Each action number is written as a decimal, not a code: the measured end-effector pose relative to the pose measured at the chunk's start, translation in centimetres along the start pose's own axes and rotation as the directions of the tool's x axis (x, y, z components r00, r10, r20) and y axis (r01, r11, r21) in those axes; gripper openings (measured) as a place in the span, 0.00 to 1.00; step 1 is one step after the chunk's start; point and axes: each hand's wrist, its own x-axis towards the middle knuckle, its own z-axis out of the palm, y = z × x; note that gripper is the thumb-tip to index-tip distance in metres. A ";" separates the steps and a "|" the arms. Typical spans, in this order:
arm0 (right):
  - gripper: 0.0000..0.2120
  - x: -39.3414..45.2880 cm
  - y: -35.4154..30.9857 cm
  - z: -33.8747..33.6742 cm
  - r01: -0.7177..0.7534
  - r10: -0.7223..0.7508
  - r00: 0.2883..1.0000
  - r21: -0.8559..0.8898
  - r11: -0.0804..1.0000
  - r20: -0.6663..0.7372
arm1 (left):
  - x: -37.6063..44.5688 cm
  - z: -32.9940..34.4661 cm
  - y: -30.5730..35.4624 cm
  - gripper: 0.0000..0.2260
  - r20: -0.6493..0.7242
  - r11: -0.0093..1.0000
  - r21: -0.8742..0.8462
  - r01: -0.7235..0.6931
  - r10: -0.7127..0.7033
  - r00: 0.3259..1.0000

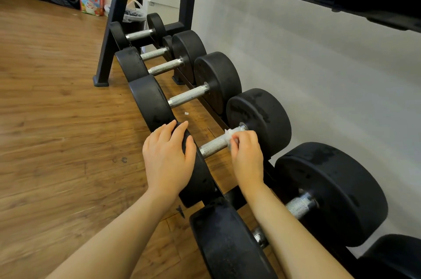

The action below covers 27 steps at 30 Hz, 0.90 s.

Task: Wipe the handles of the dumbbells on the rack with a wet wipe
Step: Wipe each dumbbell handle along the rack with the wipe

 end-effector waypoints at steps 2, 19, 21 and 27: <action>0.08 -0.2 -0.3 0.2 0.091 -0.092 0.995 0.033 0.995 0.045 | 0.0 0.0 0.0 0.21 0.002 1.000 -0.001 0.005 -0.005 1.000; 0.14 0.0 0.4 0.8 0.180 -0.182 0.983 -0.078 0.981 -0.017 | 0.0 -0.2 0.2 0.22 0.006 1.000 -0.007 0.004 -0.004 1.000; 0.15 -0.1 0.4 1.0 0.233 -0.232 0.973 -0.082 0.969 0.023 | 0.0 -0.2 0.1 0.22 0.014 1.000 -0.011 0.008 -0.008 1.000; 0.14 -0.5 -0.1 1.8 0.317 -0.316 0.948 -0.134 0.939 0.036 | 0.0 -0.2 0.2 0.23 0.012 1.000 -0.006 0.012 -0.011 1.000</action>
